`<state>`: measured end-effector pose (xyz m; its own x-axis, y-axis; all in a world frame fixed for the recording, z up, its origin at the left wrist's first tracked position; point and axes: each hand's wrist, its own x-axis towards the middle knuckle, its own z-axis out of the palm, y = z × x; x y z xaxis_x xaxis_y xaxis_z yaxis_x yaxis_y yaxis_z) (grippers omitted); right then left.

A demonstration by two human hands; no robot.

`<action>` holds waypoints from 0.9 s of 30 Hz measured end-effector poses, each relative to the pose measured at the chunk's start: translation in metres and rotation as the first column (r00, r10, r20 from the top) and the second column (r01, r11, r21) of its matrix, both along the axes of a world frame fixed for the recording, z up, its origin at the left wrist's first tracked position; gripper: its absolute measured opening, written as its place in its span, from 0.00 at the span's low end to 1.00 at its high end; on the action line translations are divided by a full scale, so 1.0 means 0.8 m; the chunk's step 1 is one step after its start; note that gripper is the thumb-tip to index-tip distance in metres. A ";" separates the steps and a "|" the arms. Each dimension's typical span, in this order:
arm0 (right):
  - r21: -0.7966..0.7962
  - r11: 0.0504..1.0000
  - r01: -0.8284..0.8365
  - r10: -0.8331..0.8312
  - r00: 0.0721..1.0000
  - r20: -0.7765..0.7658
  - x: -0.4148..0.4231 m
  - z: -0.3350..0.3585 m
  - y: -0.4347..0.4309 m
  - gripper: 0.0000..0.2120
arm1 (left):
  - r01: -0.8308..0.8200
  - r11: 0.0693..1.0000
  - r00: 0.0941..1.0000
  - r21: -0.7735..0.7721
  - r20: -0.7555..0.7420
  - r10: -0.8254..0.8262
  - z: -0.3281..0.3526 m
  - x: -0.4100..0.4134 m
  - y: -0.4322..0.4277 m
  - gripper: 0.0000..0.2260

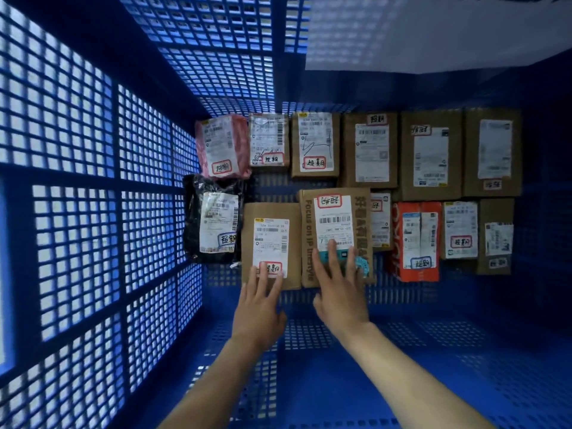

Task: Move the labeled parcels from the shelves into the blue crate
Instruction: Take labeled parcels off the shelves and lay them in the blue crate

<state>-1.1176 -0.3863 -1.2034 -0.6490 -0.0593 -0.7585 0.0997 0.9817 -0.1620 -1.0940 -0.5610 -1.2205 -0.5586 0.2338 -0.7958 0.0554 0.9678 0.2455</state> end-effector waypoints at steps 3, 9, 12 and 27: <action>-0.023 0.999 0.027 -0.027 1.000 0.000 -0.005 -0.004 -0.001 0.43 | 0.067 0.995 0.998 -0.069 0.009 -0.066 -0.015 -0.002 0.005 0.42; -0.060 0.998 0.030 -0.029 0.999 0.020 -0.008 0.003 0.005 0.41 | 0.058 0.994 0.998 -0.090 0.040 -0.055 -0.005 -0.016 0.000 0.38; -0.051 0.999 0.007 -0.003 0.997 0.080 -0.017 0.029 0.015 0.40 | 0.022 0.992 0.994 -0.126 0.111 -0.008 0.021 -0.043 0.018 0.36; -0.118 0.927 0.355 -0.370 0.917 -0.148 -0.047 0.514 0.120 0.39 | 0.050 0.991 0.981 0.123 -0.193 -0.025 0.539 -0.120 0.179 0.34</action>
<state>-1.1548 -0.2900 -0.7922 -0.7533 0.1427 -0.6421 0.4105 0.8647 -0.2895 -1.1900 -0.4178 -0.7892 -0.6859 0.3498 -0.6381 0.1486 0.9258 0.3477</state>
